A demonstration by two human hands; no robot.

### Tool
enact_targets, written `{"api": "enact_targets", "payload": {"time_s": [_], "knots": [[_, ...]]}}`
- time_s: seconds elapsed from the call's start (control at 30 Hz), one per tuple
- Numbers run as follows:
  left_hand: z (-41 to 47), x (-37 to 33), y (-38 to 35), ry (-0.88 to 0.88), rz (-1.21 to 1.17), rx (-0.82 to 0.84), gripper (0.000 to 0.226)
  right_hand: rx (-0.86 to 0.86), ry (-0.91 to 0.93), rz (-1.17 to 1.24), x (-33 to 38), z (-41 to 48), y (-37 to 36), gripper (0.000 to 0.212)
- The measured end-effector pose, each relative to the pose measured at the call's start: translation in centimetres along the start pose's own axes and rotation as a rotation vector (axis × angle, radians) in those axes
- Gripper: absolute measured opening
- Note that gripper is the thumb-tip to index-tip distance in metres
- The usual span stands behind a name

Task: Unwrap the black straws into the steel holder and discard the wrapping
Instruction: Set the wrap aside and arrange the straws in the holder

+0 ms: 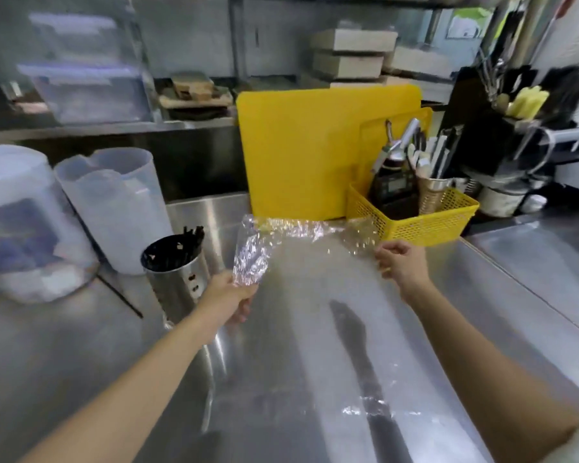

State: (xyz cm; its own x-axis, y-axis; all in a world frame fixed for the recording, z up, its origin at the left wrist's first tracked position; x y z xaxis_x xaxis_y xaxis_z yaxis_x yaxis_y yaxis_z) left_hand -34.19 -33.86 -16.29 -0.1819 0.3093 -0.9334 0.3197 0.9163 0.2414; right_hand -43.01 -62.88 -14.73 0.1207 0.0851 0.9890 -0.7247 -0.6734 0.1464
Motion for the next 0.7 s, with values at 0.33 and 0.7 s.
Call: {"api": "enact_targets", "payload": {"time_s": [0.33, 0.7], "knots": [[-0.1, 8.8, -4.3, 0.176, 0.225, -0.104, 0.013, 0.073, -0.153, -0.295, -12.1, -0.3, 2.3, 0.023], [-1.2, 8.0, -1.9, 0.038, 0.488, -0.159, 0.009, 0.121, 0.023, -0.75, -9.1, 2.4, -0.1, 0.032]]}}
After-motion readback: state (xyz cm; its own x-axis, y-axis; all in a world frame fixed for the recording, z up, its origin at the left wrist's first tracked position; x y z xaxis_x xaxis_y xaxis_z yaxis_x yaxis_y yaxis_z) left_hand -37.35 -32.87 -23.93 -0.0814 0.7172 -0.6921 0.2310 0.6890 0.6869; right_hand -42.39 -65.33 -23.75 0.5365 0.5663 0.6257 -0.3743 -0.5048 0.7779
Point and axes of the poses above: each hand's wrist, its own z-axis towards the middle knuckle, its own y-axis out of the back of the hand, x = y × z, the point moved 2 cm from there along z, towards the middle knuckle, and after that the axes turned 2 degrees about -x, right-handed, at the moved point
